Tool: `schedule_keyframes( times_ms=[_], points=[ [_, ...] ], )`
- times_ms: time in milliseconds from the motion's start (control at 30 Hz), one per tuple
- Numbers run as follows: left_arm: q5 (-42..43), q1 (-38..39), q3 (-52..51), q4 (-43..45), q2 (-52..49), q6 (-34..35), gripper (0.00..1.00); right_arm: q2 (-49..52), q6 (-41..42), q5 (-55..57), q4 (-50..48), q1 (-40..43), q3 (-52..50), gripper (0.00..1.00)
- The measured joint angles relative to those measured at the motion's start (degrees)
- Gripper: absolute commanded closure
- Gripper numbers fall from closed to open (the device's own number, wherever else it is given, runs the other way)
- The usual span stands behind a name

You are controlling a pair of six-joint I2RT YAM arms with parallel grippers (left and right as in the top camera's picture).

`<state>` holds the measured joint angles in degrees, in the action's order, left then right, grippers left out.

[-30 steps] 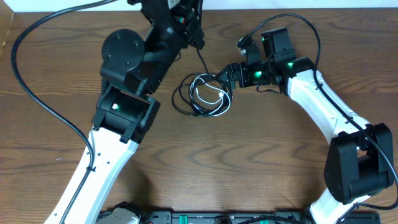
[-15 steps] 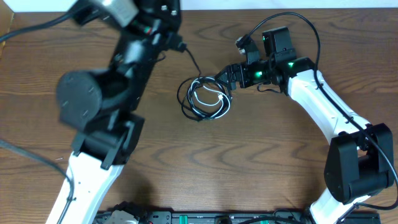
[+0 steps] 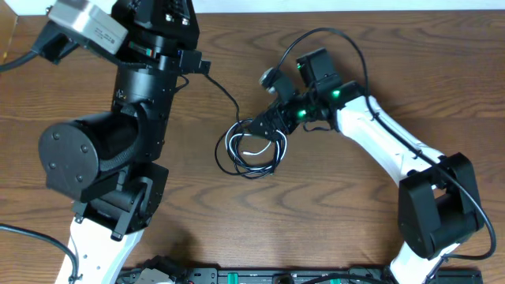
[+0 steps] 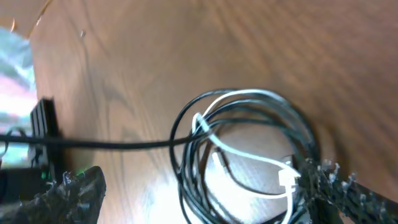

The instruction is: Untangle cables

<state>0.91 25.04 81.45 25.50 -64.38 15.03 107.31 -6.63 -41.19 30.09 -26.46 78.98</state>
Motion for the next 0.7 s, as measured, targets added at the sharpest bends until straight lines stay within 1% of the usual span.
schedule_keyframes(
  times_ms=[133,233,300,400,467,500,533,567,600,633,700],
  points=[
    [-1.1,0.0,0.0,-0.4,0.0,0.0,0.93,0.9,-4.2,-1.9,2.7,-0.2,0.0,0.04],
    [-1.3,0.0,0.0,-0.4,0.0,0.0,0.93,1.8,-6.0,-3.4,2.3,-0.2,0.0,0.05],
    [-1.3,0.0,0.0,-0.4,0.0,0.0,0.93,2.9,-6.7,-4.3,-0.6,-0.5,0.0,0.07],
    [-1.3,0.0,0.0,-0.5,0.0,0.0,0.93,5.0,-6.1,-5.1,-7.6,-1.3,0.1,0.16],
    [-1.3,0.0,0.0,-0.4,0.0,0.0,0.92,6.8,-5.2,-5.4,-13.0,-2.3,0.2,0.33],
    [-1.3,0.0,0.0,-0.4,0.0,0.0,0.93,7.7,-4.5,-5.2,-15.8,-3.1,0.2,0.45],
    [-1.3,0.0,0.0,-0.4,0.0,0.0,0.93,8.6,-3.6,-5.0,-17.8,-3.7,0.2,0.63],
    [-1.3,0.0,0.0,-0.6,0.0,0.0,0.93,9.2,-2.6,-4.7,-18.8,-4.2,0.2,0.79],
    [-1.3,0.0,0.0,-0.9,0.0,0.0,0.93,9.5,-1.3,-3.9,-19.5,-4.6,0.2,0.9],
    [-1.3,0.0,0.0,-1.4,0.0,0.0,0.93,9.7,0.0,-2.9,-19.7,-4.8,0.2,0.99],
    [-1.8,0.0,0.0,-3.0,0.0,0.0,0.93,9.7,2.9,-1.0,-19.7,-4.7,0.2,0.99]
  ],
)
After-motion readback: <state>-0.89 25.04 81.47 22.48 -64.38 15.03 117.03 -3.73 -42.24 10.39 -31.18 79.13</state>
